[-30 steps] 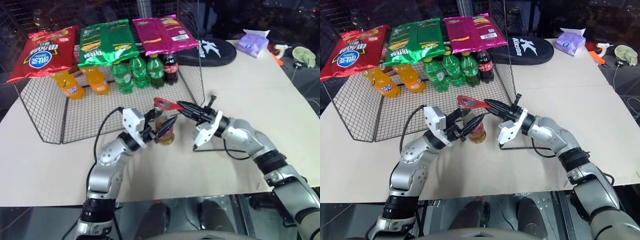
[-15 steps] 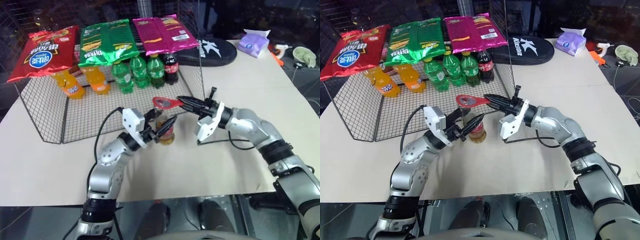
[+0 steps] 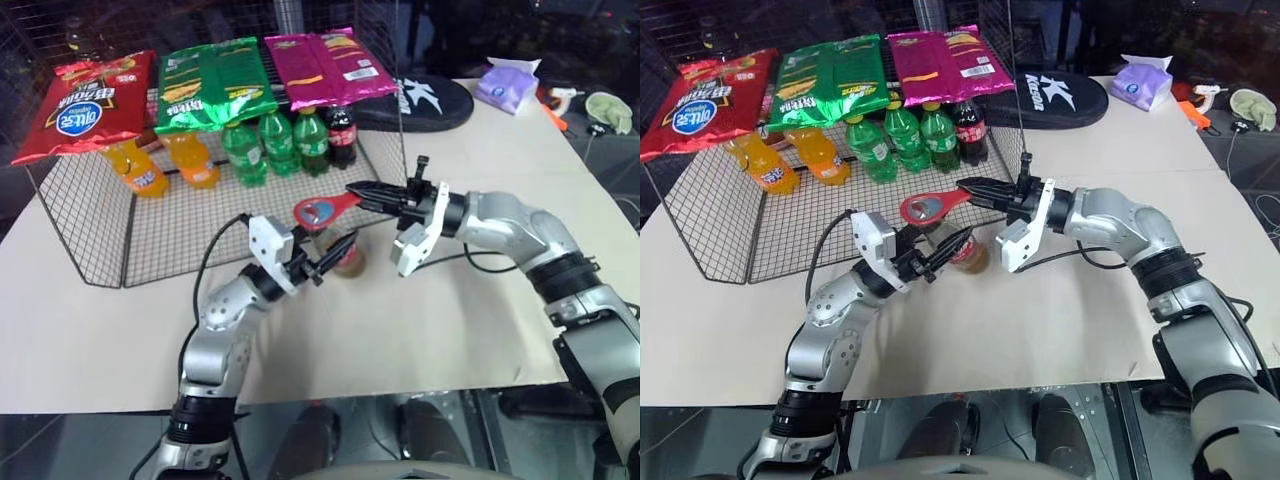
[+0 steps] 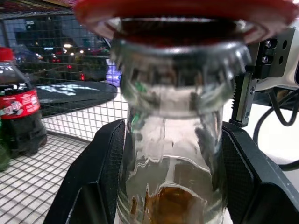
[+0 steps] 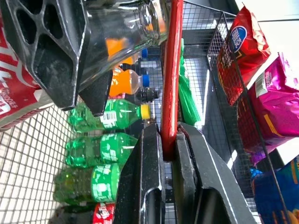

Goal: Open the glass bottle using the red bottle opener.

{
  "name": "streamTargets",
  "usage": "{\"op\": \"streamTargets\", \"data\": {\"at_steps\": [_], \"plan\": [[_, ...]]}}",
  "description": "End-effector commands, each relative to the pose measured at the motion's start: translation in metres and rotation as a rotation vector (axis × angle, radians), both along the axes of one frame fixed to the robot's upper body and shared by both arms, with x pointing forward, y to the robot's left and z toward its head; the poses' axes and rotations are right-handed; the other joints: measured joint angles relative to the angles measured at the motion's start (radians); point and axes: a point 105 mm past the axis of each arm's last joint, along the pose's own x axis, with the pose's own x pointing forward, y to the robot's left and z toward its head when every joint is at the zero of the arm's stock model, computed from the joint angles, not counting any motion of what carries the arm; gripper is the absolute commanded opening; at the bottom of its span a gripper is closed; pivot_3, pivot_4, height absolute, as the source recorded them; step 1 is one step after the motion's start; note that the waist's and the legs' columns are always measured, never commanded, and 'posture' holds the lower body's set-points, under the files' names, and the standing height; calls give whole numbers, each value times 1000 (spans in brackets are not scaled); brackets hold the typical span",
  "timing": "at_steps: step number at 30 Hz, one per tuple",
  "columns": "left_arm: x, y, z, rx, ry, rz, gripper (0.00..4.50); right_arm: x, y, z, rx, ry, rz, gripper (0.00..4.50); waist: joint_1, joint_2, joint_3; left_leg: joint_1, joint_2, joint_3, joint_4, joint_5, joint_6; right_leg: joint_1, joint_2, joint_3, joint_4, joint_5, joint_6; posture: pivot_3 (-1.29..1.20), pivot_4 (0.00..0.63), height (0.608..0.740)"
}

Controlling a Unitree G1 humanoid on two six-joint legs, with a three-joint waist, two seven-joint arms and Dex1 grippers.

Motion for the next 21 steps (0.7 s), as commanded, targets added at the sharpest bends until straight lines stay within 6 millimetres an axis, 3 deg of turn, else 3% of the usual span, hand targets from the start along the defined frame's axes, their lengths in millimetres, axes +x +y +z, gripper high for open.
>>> {"op": "streamTargets", "data": {"at_steps": [1, 9, 21], "plan": [[-3, -11, 2, 8, -16, -43, 2239, -6, 0, 31, 86, -80, 36, 0, 0, 0, 0, 0, 0, 0, 0, 0, 0, 0, 0, 0, 0, 0, 0, 0, 150, 740], [-3, -10, 3, 11, -22, -42, 2239, -5, -2, 20, 81, -46, 29, 0, 0, 0, 0, 0, 0, 0, 0, 0, 0, 0, 0, 0, 0, 0, 0, 0, 150, 740], [-4, -10, 2, 15, -18, -45, 2239, -12, 4, 36, 82, -116, 63, 0, 0, 0, 0, 0, 0, 0, 0, 0, 0, 0, 0, 0, 0, 0, 0, 0, 150, 740]]}}
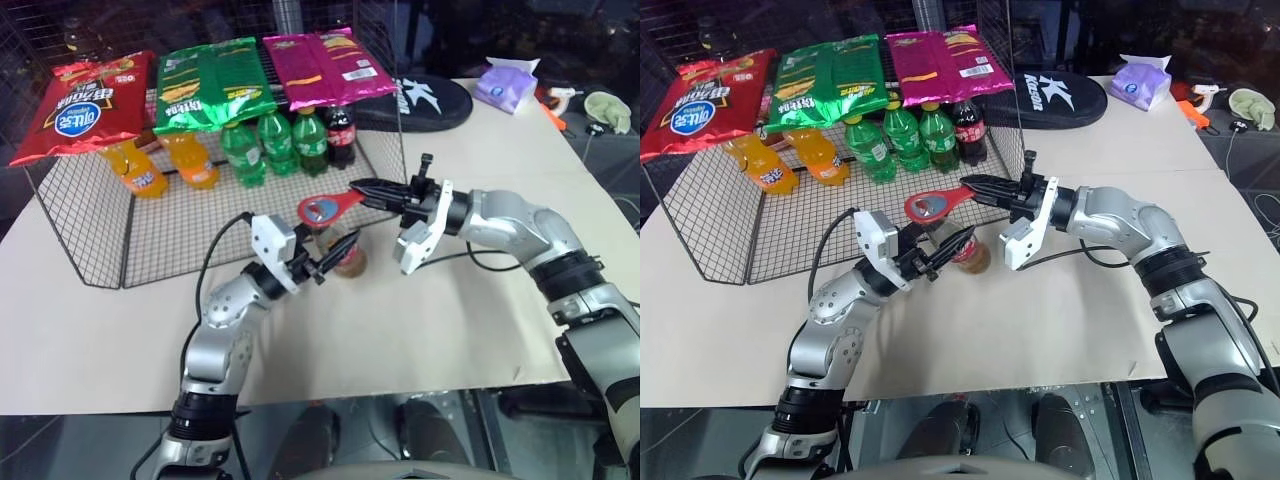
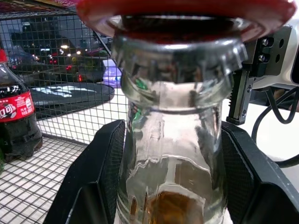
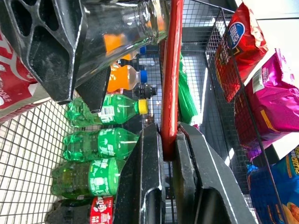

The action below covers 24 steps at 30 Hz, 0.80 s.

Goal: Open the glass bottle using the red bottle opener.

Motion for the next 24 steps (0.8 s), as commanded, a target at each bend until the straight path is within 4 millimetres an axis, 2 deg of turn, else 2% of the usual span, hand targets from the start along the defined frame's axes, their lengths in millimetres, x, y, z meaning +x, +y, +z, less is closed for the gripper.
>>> {"op": "streamTargets", "data": {"at_steps": [1, 9, 16, 24], "plan": [[-4, -9, 2, 12, -13, -41, 2239, -14, 8, 38, 70, -127, 72, 0, 0, 0, 0, 0, 0, 0, 0, 0, 0, 0, 0, 0, 0, 0, 0, 0, 150, 740], [-5, -10, 0, 13, -10, -47, 2239, -21, 12, 54, 90, -180, 93, 0, 1, 0, 0, 0, 0, 0, 0, 0, 0, 0, 0, 0, 0, 0, 0, 0, 150, 740], [-5, -10, 0, 12, -8, -45, 2239, -15, 6, 56, 124, -151, 58, 0, -1, 0, 0, 0, 0, 0, -1, 0, 0, 0, 0, 0, 0, 0, 0, 0, 150, 740], [-3, -11, 7, 0, -21, -38, 2239, 15, -26, 57, 383, 97, -93, 0, 0, 0, 0, 0, 0, 0, 0, 0, 0, 0, 0, 0, -1, 0, 0, 0, 150, 740]]}}
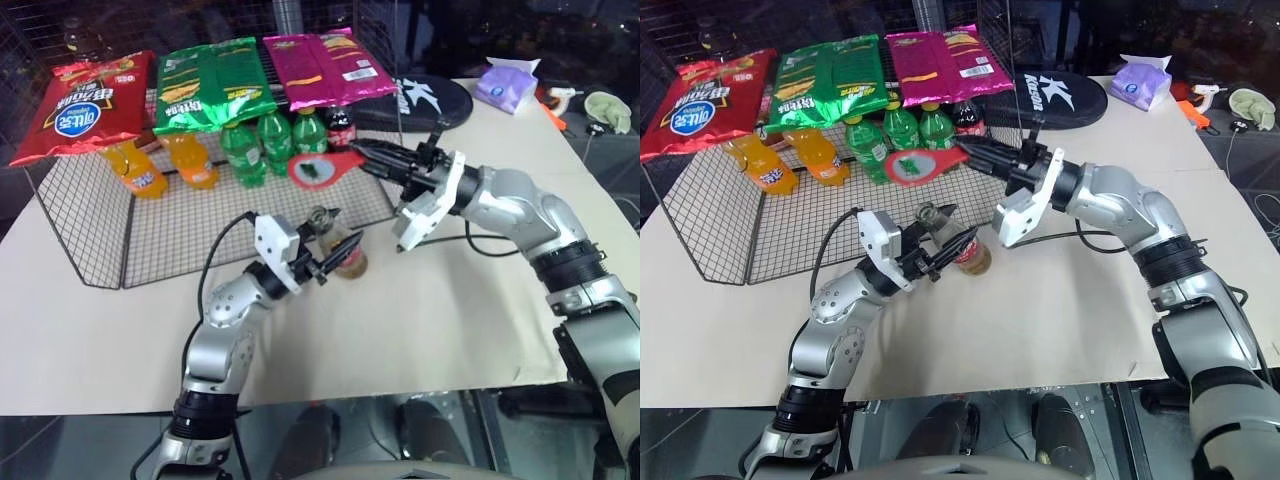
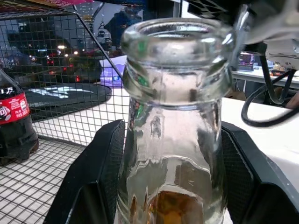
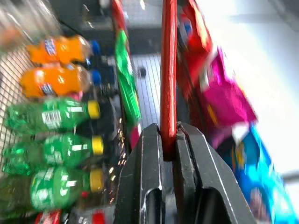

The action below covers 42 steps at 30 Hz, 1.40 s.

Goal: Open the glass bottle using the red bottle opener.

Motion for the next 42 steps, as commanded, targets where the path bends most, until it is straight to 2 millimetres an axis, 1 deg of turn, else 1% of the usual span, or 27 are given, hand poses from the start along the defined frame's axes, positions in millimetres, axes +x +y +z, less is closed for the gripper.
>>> {"op": "streamTargets", "data": {"at_steps": [1, 3, 5, 9, 14, 19, 20, 21, 22, 31, 36, 38, 41, 42], "plan": [[-2, -8, 9, -20, -16, -24, 2239, 14, -24, 11, 189, 116, -72, 0, 0, 0, 0, 0, 0, 0, 0, 0, 0, 0, 0, 0, 0, 0, 0, 0, 150, 740], [0, -9, 13, -23, -24, -15, 2239, 18, -31, 6, 224, 165, -99, 0, 0, 0, 0, 0, 0, 0, 0, 0, 0, 0, 0, 0, 0, 0, 0, 0, 150, 740], [1, -9, 14, -23, -27, -10, 2239, 19, -35, 2, 233, 191, -113, 0, -2, 0, 0, 0, 0, 0, 0, 0, 0, 0, 0, 0, 0, 0, 0, 0, 150, 740], [4, -12, 17, -15, -29, -2, 2239, 23, -43, -3, 304, 261, -146, 0, -2, 0, 0, 0, 0, 0, 0, 0, 0, 0, 0, 0, 0, 0, 0, 0, 150, 740], [6, -15, 13, 16, -21, -8, 2239, 22, -45, -7, 348, 298, -168, 0, -1, 0, 0, 0, 0, 0, 0, 0, 0, 0, 0, 0, 0, 0, 0, 0, 150, 740], [8, -16, 13, 19, -25, -1, 2239, 20, -45, -12, 355, 318, -180, 0, 0, 0, 0, 0, 0, 0, 0, 0, 0, 0, 0, 0, 0, 0, 0, 0, 150, 740], [8, -16, 13, 19, -26, 2, 3264, 20, -45, -13, 355, 320, -182, 0, 0, 0, 0, 0, 0, 0, 0, 0, 0, 0, 0, 0, 0, 0, 0, 0, 150, 740], [8, -15, 13, 21, -27, 3, 3527, 19, -45, -14, 355, 322, -184, 0, -1, 0, 0, 0, 0, 0, 0, 0, 0, 0, 0, 0, 0, 0, 0, 0, 150, 740], [8, -15, 13, 23, -28, 3, 3942, 19, -46, -15, 353, 324, -188, 0, -1, 0, 0, 0, 0, 0, 0, 0, 0, 0, 0, 0, 0, 0, 0, 0, 150, 740], [6, -12, 10, 29, -34, 8, 3942, 19, -49, -18, 355, 337, -206, 0, -1, 0, 0, 0, 0, 0, 0, 0, 0, 0, 0, 0, 0, 0, 0, 0, 150, 740], [4, -11, 9, 32, -36, 7, 3942, 21, -56, -20, 408, 384, -217, 0, -1, 0, 0, 0, 0, 0, 0, 0, 0, 0, 0, 0, 1, 0, 0, 0, 150, 740], [2, -10, 9, 32, -37, 5, 3942, 23, -60, -22, 455, 443, -216, 0, -1, 0, 0, 0, 0, 0, 0, 0, 0, 0, 0, 0, 0, 0, 0, 0, 150, 740], [-4, -4, 8, 46, -37, 8, 3942, 22, -68, -39, 550, 691, -178, 0, -1, 0, 0, 0, 0, 0, 0, 0, 0, 0, 0, 0, 1, 0, 0, 0, 150, 740], [-6, -2, 7, 52, -36, 10, 3942, 21, -71, -42, 572, 739, -170, 0, -1, 0, 0, 0, 1, 0, 0, 0, 0, 0, 0, 0, 0, 0, 0, 0, 150, 740]]}}
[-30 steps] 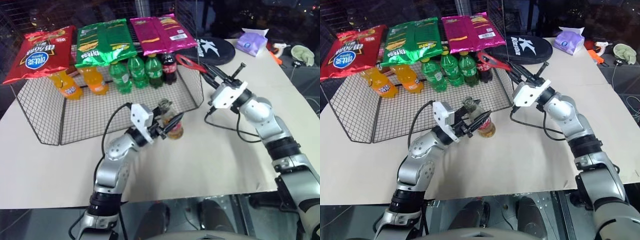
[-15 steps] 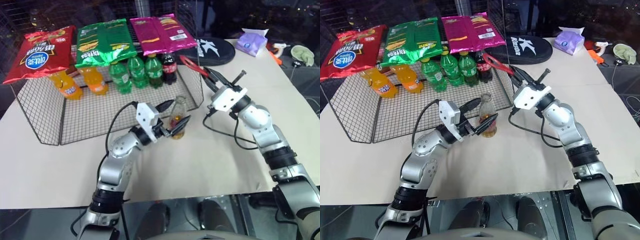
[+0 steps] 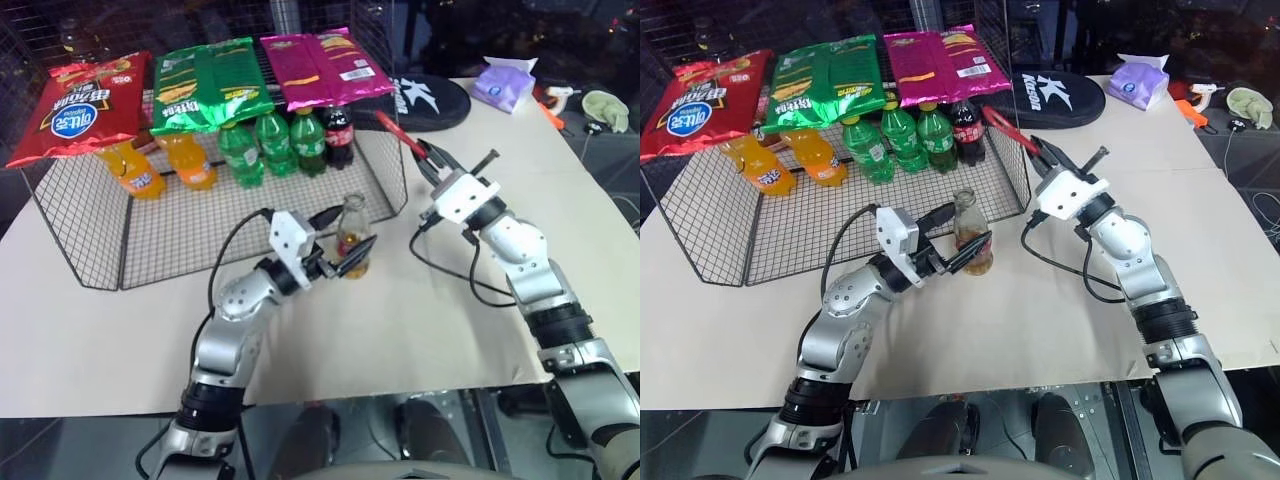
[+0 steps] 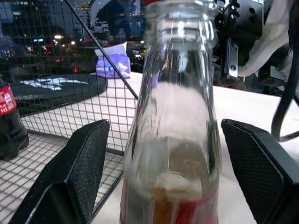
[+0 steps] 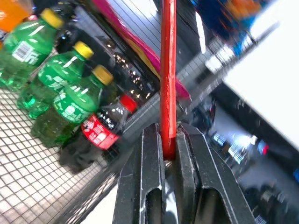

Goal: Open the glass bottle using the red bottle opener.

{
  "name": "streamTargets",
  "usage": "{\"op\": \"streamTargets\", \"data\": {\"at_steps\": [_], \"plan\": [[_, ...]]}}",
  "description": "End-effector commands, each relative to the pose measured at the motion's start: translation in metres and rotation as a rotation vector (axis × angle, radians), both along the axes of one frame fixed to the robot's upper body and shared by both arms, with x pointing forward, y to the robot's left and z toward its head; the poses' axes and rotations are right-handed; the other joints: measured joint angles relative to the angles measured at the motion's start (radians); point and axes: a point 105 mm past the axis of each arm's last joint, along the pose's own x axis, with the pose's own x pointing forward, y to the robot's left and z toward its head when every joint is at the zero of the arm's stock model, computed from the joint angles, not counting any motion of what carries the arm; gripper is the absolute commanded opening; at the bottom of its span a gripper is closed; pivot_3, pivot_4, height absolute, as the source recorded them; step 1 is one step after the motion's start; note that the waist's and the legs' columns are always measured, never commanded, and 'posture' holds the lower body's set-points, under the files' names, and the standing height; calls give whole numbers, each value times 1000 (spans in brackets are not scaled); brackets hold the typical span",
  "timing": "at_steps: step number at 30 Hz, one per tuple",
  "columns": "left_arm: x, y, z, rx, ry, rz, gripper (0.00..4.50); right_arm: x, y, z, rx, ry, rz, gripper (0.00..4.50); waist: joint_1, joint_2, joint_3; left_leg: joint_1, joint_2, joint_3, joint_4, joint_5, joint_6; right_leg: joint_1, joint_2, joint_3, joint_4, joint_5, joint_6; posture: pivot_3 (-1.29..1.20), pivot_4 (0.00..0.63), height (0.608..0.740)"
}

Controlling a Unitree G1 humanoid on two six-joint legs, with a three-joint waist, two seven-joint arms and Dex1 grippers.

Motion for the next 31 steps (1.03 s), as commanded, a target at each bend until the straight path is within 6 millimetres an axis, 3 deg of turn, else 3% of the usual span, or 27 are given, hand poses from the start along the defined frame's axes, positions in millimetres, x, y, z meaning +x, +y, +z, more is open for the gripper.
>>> {"op": "streamTargets", "data": {"at_steps": [1, 4, 7, 10, 17, 20, 21, 25, 31], "plan": [[-14, 7, 13, 1, -64, -8, 3942, -9, -14, 2, 166, 158, 53, 0, 1, 0, 0, 0, 0, 0, 0, 0, 0, 0, 0, 0, 0, 0, 0, 0, 150, 740], [-28, 18, 6, 19, -36, 4, 3942, -20, -19, -24, 224, 447, 119, 0, 2, 0, 0, 0, 0, 0, 0, 0, 0, 0, -1, 0, 0, 0, 0, 0, 150, 740], [-41, 33, -7, 58, 8, 36, 3942, -44, -19, -55, 286, 787, 197, 0, 4, 0, 0, 0, 0, -1, -1, 0, 1, 0, -3, 0, 0, 0, 0, 0, 150, 740], [-45, 52, -23, 138, 49, 125, 3942, -62, -22, -74, 264, 968, 211, 0, 5, 0, 0, 0, 1, -1, -1, 0, 1, 0, -3, 0, 0, 0, 0, 0, 150, 740], [-60, 81, -29, 135, 119, 234, 3980, -83, -35, -81, 231, 1025, 194, 2735, 17, 0, 0, 0, 0, -1, 0, -1, 2, 1, -3, -1, -1, 0, 0, 0, 150, 740], [-67, 93, -35, 134, 175, 275, 3980, -87, -51, -83, 214, 975, 135, 4208, 26, 0, 0, 0, 0, -1, -1, -1, 2, 1, -3, -1, -1, 0, 0, 0, 150, 740], [-68, 97, -38, 146, 194, 297, 3980, -90, -59, -85, 207, 953, 122, 4439, 31, 0, 0, 0, 0, -1, -1, -1, 2, 1, -3, -1, -1, 0, 0, 0, 150, 740], [-66, 107, -45, 174, 236, 373, 3980, -107, -89, -97, 190, 915, 105, 4439, 44, 0, 0, 0, 0, -1, -1, -1, 2, 2, -2, -2, -2, 0, 0, 0, 150, 740], [-67, 107, -50, 217, 225, 373, 3980, -121, -113, -103, 170, 832, 132, 4439, 37, 0, 0, 4, 0, -1, -1, -2, 4, 6, -1, -2, -2, 0, 0, 0, 150, 740]]}}
